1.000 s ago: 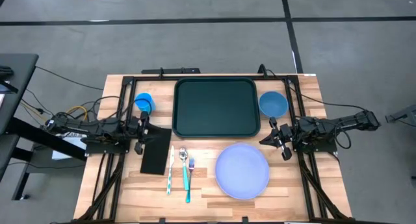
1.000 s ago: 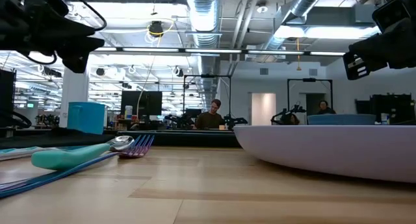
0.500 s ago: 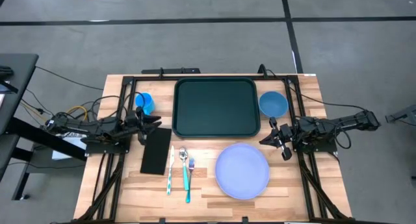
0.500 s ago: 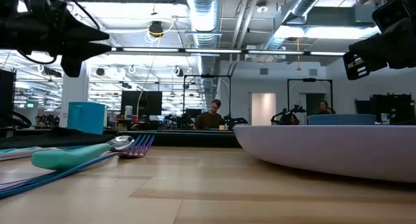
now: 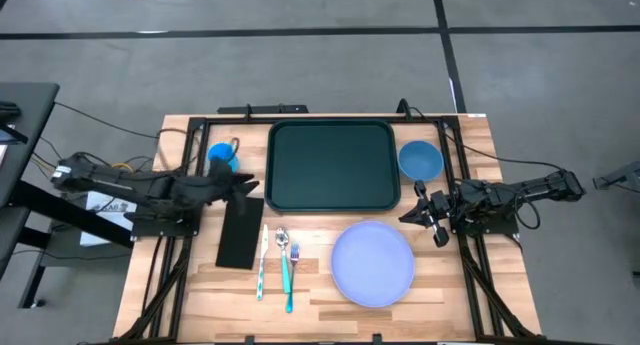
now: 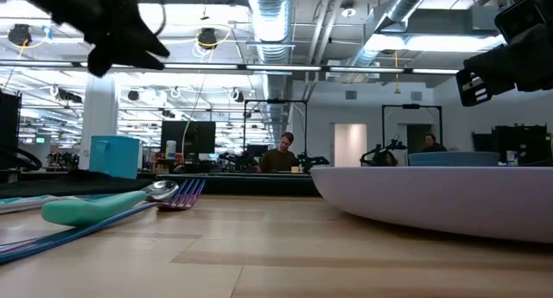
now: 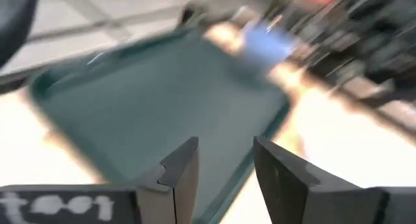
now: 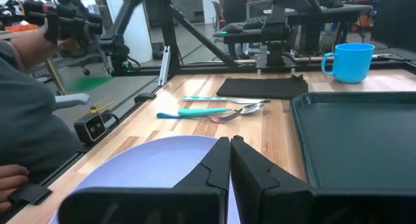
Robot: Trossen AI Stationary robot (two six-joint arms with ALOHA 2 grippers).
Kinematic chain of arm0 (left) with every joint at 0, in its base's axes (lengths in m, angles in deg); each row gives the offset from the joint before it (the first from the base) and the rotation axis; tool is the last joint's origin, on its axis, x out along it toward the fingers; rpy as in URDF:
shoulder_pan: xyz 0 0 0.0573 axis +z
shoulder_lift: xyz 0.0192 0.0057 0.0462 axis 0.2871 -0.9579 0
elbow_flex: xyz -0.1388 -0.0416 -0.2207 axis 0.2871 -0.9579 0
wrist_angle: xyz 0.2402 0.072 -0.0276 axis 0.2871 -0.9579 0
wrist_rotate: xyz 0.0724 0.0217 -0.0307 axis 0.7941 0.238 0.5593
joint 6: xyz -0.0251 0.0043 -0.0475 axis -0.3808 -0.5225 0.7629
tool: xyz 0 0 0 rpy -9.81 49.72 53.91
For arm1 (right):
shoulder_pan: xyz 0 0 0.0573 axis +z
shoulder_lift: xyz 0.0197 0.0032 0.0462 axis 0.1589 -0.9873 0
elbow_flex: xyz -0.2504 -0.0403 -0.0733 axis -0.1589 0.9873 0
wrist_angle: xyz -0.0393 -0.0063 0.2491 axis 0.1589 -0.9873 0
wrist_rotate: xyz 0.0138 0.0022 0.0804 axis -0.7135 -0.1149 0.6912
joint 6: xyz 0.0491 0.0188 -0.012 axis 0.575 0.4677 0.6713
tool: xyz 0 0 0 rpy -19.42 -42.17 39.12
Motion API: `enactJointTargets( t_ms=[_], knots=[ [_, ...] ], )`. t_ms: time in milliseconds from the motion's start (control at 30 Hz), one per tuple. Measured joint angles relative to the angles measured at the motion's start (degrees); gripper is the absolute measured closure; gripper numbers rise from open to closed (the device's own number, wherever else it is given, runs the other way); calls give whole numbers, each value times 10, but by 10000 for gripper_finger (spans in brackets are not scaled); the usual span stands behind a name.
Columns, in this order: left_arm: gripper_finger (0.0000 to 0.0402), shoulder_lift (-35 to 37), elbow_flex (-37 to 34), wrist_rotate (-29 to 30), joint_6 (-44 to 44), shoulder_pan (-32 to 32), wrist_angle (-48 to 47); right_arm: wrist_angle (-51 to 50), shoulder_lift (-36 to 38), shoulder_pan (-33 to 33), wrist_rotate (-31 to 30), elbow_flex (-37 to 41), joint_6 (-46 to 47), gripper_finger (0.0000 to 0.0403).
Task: Set up tray
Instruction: Put the blue mug in the top left corner of the black tray
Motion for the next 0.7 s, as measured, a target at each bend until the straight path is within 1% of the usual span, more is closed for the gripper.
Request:
enactJointTargets(
  t_ms=[133,233,333,433,533,600,700],
  knots=[
    [267,-129,146,9,111,0,-231,0,0,0,0,0,0,397],
    [256,-207,228,-5,156,0,-344,0,0,0,0,0,0,397],
    [237,-268,289,-32,161,0,-423,0,0,0,0,0,0,397],
    [213,-309,328,-48,156,0,-474,0,0,0,0,0,0,397],
    [193,-327,341,-50,161,0,-520,0,0,0,0,0,0,397],
    [184,-329,341,-51,195,0,-547,0,0,0,0,0,0,397],
    [180,-328,341,-50,284,-1,-594,0,0,0,0,0,0,397]
  ],
)
